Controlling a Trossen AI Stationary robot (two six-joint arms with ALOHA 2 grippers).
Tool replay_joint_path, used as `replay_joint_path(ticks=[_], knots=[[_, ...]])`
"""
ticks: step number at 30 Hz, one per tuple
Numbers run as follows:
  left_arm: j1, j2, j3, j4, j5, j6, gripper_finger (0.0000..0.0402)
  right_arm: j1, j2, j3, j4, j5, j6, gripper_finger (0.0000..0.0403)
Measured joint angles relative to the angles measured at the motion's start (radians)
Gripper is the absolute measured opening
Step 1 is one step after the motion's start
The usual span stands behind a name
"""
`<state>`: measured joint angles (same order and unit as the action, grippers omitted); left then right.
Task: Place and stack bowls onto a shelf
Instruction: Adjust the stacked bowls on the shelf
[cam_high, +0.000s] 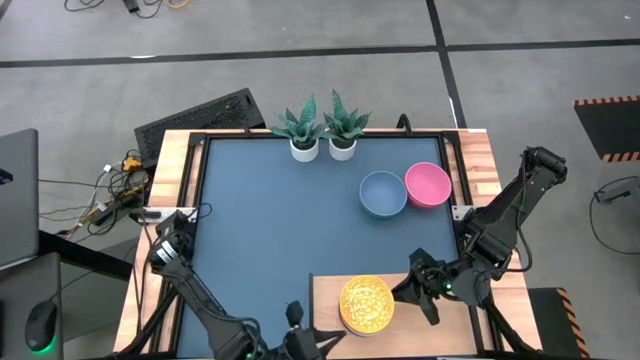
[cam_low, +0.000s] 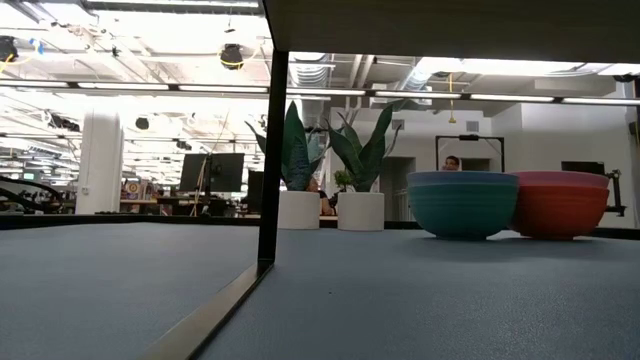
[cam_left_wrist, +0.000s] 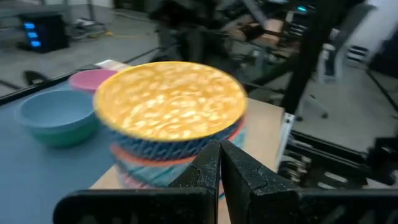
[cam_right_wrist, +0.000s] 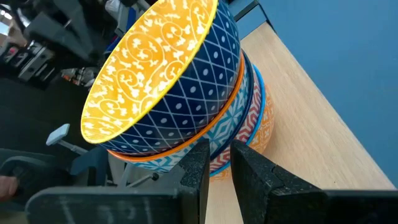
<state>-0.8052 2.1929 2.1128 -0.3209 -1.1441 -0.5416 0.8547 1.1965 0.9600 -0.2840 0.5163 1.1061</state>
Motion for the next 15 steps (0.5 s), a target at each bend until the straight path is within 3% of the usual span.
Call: replay_joint_path(ticks=[8, 15], knots=[[0.038, 0.001, -0.008, 0.051, 0.133, 0.052, 0.0, 0.0, 0.0, 0.0, 0.0, 0.005, -0.004, 0.009], [0.05, 0.001, -0.008, 0.095, 0.157, 0.114, 0.0, 0.0, 0.0, 0.0, 0.0, 0.005, -0.019, 0.009]])
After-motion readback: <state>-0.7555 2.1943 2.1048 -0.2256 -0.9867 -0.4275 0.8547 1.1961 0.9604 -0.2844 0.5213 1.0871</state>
